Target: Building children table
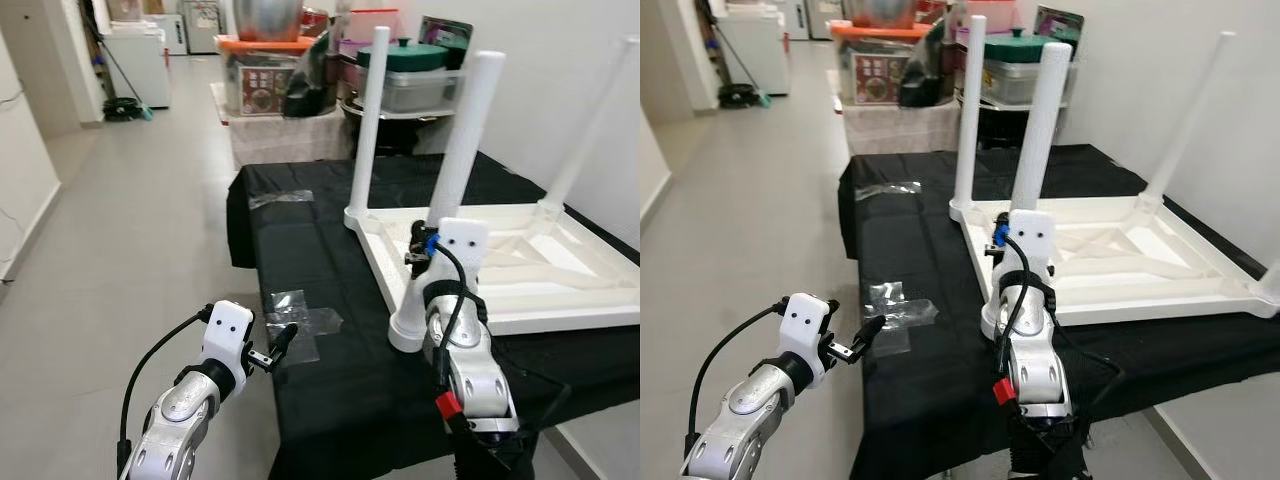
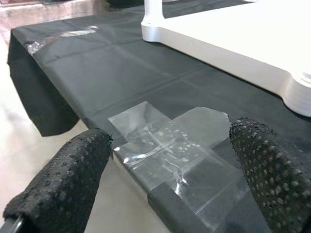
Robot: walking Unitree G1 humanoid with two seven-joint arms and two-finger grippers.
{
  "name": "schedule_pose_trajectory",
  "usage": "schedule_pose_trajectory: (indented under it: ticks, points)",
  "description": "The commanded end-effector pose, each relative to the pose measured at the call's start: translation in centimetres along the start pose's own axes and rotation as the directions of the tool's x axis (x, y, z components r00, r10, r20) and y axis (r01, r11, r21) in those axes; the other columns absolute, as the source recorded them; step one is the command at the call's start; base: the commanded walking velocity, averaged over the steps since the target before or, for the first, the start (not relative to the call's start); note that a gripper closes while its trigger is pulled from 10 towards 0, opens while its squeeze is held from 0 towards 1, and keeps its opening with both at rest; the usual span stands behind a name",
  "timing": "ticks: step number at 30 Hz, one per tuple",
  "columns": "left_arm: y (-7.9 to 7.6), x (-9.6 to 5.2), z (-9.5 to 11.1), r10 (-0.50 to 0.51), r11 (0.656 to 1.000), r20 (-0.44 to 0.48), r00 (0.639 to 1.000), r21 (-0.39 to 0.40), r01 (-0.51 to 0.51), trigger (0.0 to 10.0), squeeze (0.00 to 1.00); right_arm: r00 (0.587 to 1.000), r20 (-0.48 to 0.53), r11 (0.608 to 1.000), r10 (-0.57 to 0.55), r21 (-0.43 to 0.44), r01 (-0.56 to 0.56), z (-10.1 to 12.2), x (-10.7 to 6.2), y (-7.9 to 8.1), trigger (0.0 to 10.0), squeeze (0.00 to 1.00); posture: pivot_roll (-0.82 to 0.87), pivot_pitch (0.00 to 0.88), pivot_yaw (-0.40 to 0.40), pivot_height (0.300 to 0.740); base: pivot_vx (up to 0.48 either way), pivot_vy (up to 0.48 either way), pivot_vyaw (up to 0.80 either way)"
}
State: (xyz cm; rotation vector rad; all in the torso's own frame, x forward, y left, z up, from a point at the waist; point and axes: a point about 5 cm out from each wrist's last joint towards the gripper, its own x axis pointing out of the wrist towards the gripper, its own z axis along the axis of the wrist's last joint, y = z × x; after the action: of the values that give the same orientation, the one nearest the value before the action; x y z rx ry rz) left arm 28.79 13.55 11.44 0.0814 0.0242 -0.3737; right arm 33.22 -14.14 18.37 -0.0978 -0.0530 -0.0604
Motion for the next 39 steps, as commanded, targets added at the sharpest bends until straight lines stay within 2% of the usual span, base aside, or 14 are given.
schedule_pose_trajectory:
  ticks: [1, 2, 4, 6, 10, 16, 17, 18, 19, 27, 29, 31, 35, 39]
  points:
    - [-0.2, -0.2, -0.4, -0.003, 1.000, -0.025, 1.000, 0.007, 0.003, 10.0, 0.00, 0.993, 0.005, 0.993, 0.117, 0.000, -0.117, 0.4, 0.2, 0.9, 10.0, 1.00, 0.06, 0.000, -0.043, 0.740, 0.000, 0.000, 0.00]
    - [-0.2, -0.2, -0.4, -0.002, 1.000, -0.025, 1.000, 0.006, 0.002, 10.0, 0.00, 0.961, 0.050, 0.962, 0.273, -0.015, -0.272, 1.4, 0.3, 1.2, 10.0, 0.00, 0.05, 0.000, -0.036, 0.740, 0.000, 0.000, 0.00]
    - [-0.1, -0.2, -0.4, -0.001, 1.000, -0.026, 1.000, 0.006, 0.001, 10.0, 0.00, 0.914, 0.075, 0.916, 0.400, -0.016, -0.400, 2.1, 0.3, 1.2, 10.0, 0.00, 0.05, 0.000, -0.036, 0.740, 0.000, 0.000, 0.00]
    - [-0.1, -0.2, -0.4, -0.009, 1.000, -0.029, 1.000, 0.012, 0.009, 10.0, 0.00, 0.810, 0.120, 0.818, 0.575, -0.097, -0.566, 3.8, 0.5, -0.8, 10.0, 0.00, 0.05, 0.000, -0.031, 0.740, 0.000, 0.000, 0.00]
    - [0.1, -0.1, -0.3, -0.008, 1.000, -0.025, 1.000, 0.015, 0.009, 10.0, 0.00, 0.754, 0.140, 0.764, 0.641, -0.208, -0.611, 5.5, 1.1, -3.4, 10.0, 0.00, 0.05, 0.000, -0.036, 0.740, 0.000, 0.000, 0.00]
    - [0.0, 0.0, -0.2, -0.005, 1.000, -0.022, 1.000, 0.013, 0.005, 10.0, 0.00, 0.709, 0.098, 0.708, 0.699, -0.235, -0.666, 5.3, 1.7, -4.2, 10.0, 0.00, 0.06, 0.000, -0.042, 0.740, 0.000, 0.000, 0.00]
    - [-0.1, -0.1, -0.3, -0.006, 1.000, -0.021, 1.000, 0.013, 0.007, 10.0, 0.00, 0.702, 0.093, 0.702, 0.706, -0.222, -0.676, 5.1, 2.0, -4.4, 5.4, 0.00, 0.06, 0.000, -0.042, 0.740, 0.000, 0.000, 0.00]
    - [-0.1, -0.1, -0.3, -0.006, 1.000, -0.021, 1.000, 0.013, 0.007, 10.0, 0.00, 0.702, 0.093, 0.702, 0.706, -0.222, -0.676, 5.1, 2.0, -4.4, 5.4, 0.00, 0.06, 0.000, -0.042, 0.740, 0.000, 0.000, 0.00]
    - [-0.1, -0.1, -0.3, -0.007, 1.000, -0.022, 1.000, 0.012, 0.007, 10.0, 0.00, 0.714, 0.097, 0.718, 0.693, -0.187, -0.671, 4.9, 2.5, -4.3, 0.4, 0.00, 0.06, 0.000, -0.042, 0.740, 0.000, 0.000, 0.00]
    - [0.1, -0.2, -0.3, -0.002, 1.000, -0.023, 1.000, 0.015, 0.002, 10.0, 0.00, 0.762, 0.057, 0.763, 0.645, -0.109, -0.637, 3.1, 3.2, -3.7, 0.0, 0.00, 0.07, 0.000, -0.045, 0.740, 0.000, 0.000, 0.00]
    - [0.2, -0.3, -0.3, -0.002, 1.000, -0.025, 1.000, 0.018, 0.003, 10.0, 0.00, 0.887, -0.013, 0.884, 0.461, -0.077, -0.460, 1.8, 3.8, -4.9, 0.0, 0.00, 0.05, 0.000, -0.042, 0.740, 0.000, 0.000, 0.00]
    - [0.0, -0.2, -0.4, -0.003, 1.000, -0.025, 1.000, 0.016, 0.004, 10.0, 0.00, 0.994, -0.113, 1.000, -0.008, -0.020, 0.006, -0.1, 4.0, -8.1, 0.0, 0.00, 0.06, 0.000, -0.041, 0.740, 0.000, 0.000, 0.00]
    - [-0.2, -0.1, -0.3, -0.004, 1.000, -0.022, 1.000, 0.011, 0.004, 10.0, 0.00, 0.939, -0.192, 0.957, -0.285, -0.011, 0.288, -2.1, 2.6, -10.0, 0.0, 0.00, 0.06, 0.000, -0.042, 0.740, 0.000, 0.000, 0.00]
    - [-0.3, -0.2, -0.5, -0.010, 1.000, -0.025, 1.000, 0.009, 0.010, 10.0, 0.00, 0.924, -0.243, 0.955, -0.295, -0.037, 0.295, -4.2, -0.9, -6.9, 0.0, 0.00, 0.05, 0.000, -0.042, 0.740, 0.000, 0.000, 0.00]
